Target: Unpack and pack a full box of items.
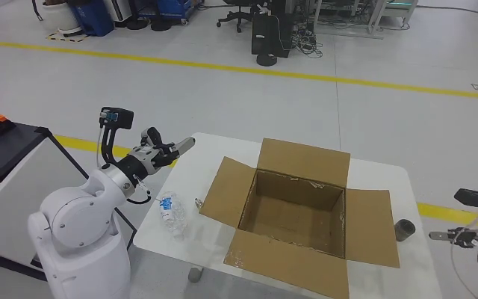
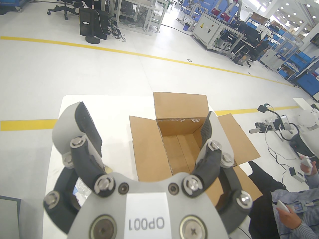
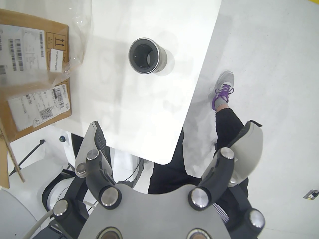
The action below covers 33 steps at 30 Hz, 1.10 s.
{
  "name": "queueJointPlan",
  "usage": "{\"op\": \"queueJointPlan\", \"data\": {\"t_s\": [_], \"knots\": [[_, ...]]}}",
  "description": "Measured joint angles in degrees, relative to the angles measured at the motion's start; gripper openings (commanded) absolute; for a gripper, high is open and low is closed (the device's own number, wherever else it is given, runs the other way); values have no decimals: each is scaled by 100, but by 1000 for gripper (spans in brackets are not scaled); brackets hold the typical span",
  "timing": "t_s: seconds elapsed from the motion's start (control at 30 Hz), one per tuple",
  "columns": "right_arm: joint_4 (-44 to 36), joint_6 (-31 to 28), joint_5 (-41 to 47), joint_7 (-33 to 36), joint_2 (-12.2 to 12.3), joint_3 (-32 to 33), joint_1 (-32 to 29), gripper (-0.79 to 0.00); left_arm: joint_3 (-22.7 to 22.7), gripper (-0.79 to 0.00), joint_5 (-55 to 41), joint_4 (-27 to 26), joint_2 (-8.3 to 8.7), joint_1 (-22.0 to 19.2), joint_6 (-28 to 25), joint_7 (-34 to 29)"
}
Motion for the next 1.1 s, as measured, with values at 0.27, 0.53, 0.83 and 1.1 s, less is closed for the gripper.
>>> {"op": "queueJointPlan", "data": {"t_s": [0.27, 0.53, 0.83, 1.1], "knots": [[336, -723, -210, -1762, -115, -46, -452, 0, 0, 0, 0, 0, 0, 0, 0, 0], [341, -1330, -594, -3761, -260, 433, -1402, 0, 0, 0, 0, 0, 0, 0, 0, 0], [71, -1186, -918, -5016, -385, 735, -2094, 0, 0, 0, 0, 0, 0, 0, 0, 0], [72, -1188, -918, -4973, -385, 735, -2093, 0, 0, 0, 0, 0, 0, 0, 0, 0]]}}
